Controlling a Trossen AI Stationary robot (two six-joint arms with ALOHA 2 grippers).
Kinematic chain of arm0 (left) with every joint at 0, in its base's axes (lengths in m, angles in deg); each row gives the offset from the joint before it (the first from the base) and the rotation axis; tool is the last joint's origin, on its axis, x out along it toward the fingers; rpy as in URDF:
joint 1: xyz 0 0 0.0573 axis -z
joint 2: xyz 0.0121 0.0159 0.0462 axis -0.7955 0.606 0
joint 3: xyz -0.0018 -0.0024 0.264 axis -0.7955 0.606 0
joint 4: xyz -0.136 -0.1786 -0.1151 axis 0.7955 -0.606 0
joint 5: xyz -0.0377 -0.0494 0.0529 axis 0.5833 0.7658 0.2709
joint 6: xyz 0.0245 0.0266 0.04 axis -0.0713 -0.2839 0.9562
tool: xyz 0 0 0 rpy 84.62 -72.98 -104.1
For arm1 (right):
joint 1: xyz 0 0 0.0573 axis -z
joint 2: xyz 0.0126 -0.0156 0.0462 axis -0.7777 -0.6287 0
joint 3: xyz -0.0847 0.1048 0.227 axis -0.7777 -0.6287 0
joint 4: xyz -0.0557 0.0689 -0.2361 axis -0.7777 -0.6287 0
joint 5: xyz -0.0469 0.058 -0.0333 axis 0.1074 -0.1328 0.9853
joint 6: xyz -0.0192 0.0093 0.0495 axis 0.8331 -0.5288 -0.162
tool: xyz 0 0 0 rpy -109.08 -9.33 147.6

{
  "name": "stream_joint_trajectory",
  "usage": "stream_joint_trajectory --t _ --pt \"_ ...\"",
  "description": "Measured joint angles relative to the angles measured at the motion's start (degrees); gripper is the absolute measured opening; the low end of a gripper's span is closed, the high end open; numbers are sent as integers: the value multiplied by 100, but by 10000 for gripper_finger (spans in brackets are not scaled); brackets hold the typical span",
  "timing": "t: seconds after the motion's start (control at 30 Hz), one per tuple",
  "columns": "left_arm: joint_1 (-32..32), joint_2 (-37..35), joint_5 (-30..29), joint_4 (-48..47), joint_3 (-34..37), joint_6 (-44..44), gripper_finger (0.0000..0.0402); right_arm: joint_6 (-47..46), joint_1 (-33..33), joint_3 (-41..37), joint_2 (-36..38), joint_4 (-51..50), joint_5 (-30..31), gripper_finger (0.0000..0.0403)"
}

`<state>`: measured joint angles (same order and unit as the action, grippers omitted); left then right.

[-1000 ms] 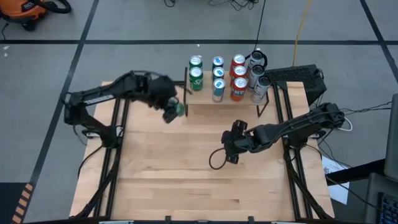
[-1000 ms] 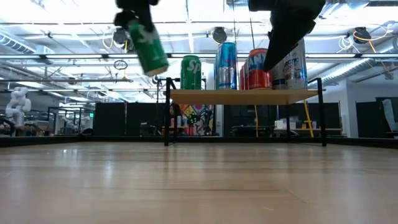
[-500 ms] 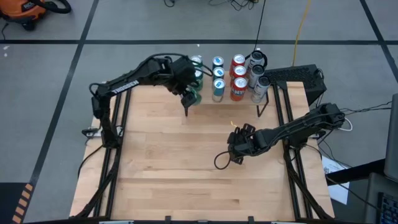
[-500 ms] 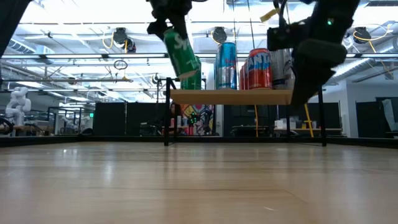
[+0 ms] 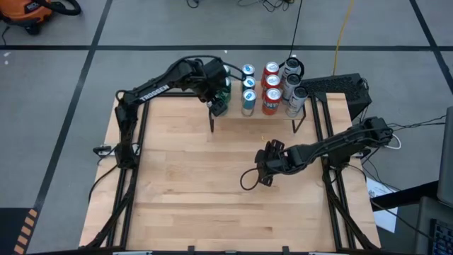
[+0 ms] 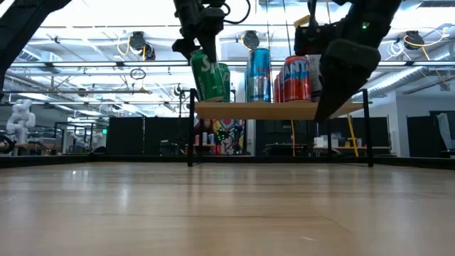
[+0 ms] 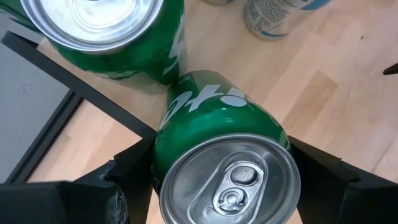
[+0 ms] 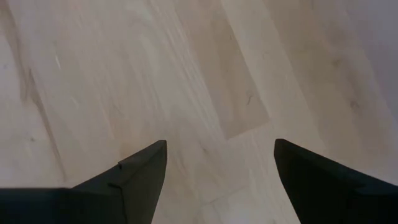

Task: Place canned beverage on shelf
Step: Put the green soda can on the shelf aligned with the other green soda cans

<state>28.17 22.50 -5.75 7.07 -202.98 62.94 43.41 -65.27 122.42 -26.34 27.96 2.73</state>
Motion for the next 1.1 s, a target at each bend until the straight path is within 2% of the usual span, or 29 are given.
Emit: stream_joint_trajectory --t 0.3,0.67,0.8,1.1 --pt "-24 49 64 53 -4 67 292 134 37 0 -2 2 -40 286" --pt "-22 49 54 151 -4 175 383 141 37 0 -1 30 -21 286" --pt "-20 30 -173 114 -4 212 396 141 37 0 0 90 -21 286" --pt "-7 -2 -735 87 -4 423 398 148 37 0 0 209 -19 286"
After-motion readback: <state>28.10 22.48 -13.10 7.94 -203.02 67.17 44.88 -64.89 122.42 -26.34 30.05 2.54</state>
